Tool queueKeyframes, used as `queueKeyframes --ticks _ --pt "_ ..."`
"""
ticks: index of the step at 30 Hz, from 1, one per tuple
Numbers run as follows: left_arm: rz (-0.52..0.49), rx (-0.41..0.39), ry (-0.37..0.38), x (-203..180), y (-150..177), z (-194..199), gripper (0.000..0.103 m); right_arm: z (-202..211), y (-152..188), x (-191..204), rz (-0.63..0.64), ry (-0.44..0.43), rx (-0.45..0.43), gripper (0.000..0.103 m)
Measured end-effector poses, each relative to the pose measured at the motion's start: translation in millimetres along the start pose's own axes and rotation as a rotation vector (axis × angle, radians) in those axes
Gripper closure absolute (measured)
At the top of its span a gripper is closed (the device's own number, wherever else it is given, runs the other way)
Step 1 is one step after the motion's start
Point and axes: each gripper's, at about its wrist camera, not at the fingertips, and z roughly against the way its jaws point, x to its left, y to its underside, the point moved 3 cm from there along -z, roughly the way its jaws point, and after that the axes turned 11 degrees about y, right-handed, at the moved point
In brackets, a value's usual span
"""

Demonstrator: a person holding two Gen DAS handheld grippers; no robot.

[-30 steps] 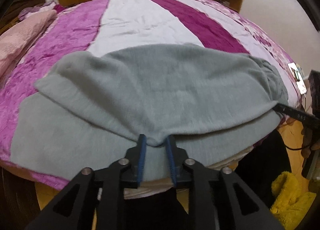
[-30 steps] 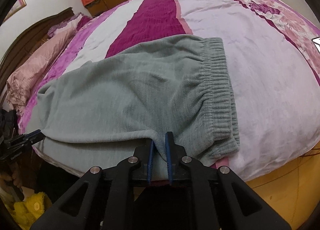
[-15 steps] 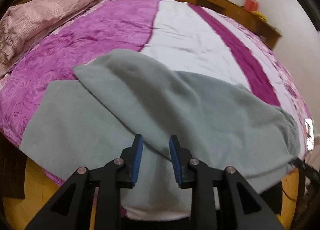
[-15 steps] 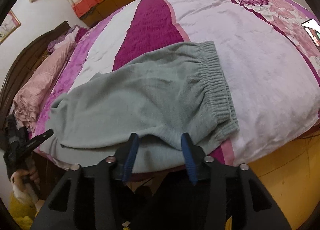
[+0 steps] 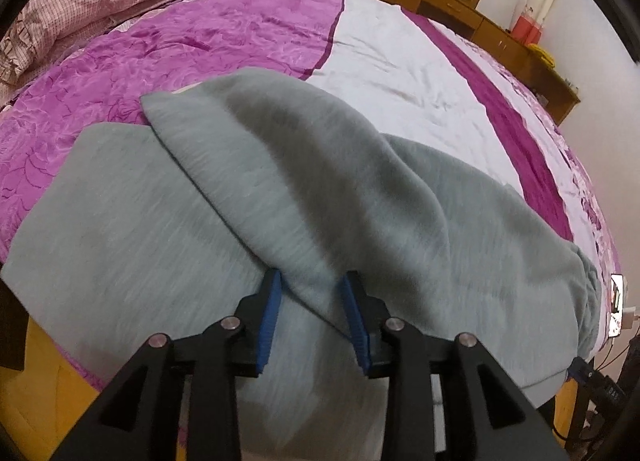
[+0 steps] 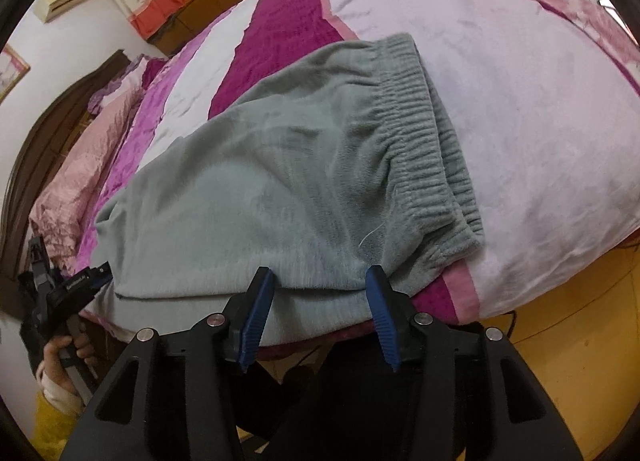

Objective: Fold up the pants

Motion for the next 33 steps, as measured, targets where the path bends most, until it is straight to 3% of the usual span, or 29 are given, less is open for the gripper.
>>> queueKeyframes --ticks 4,8,10,22,29,33 --pt "0.013 -0.019 0.018 3 -3 -4 0.069 4 4 -4 -0.037 -0.021 0.027 0.061" --pt "0.0 -0.029 0.024 4 -4 -5 0.069 25 11 -1 -0.027 -0.029 -0.043 0.061" --pt "-0.003 -0.033 0.024 4 -4 -6 0.069 25 11 0 -0.029 -0.043 -0.039 0.061" --pt "-0.02 -0.024 -0.036 -3 -6 -10 0.069 19 2 -29 -0.282 -0.103 -0.067 0.061" --pt "-0.013 -0.03 -0.009 2 -4 -13 0.069 -1 -6 -29 -0.272 -0.075 -0.06 0.061" --pt "0.001 -0.011 0.011 4 -7 -14 0.069 -3 -6 -25 -0.247 -0.1 -0.081 0.051"
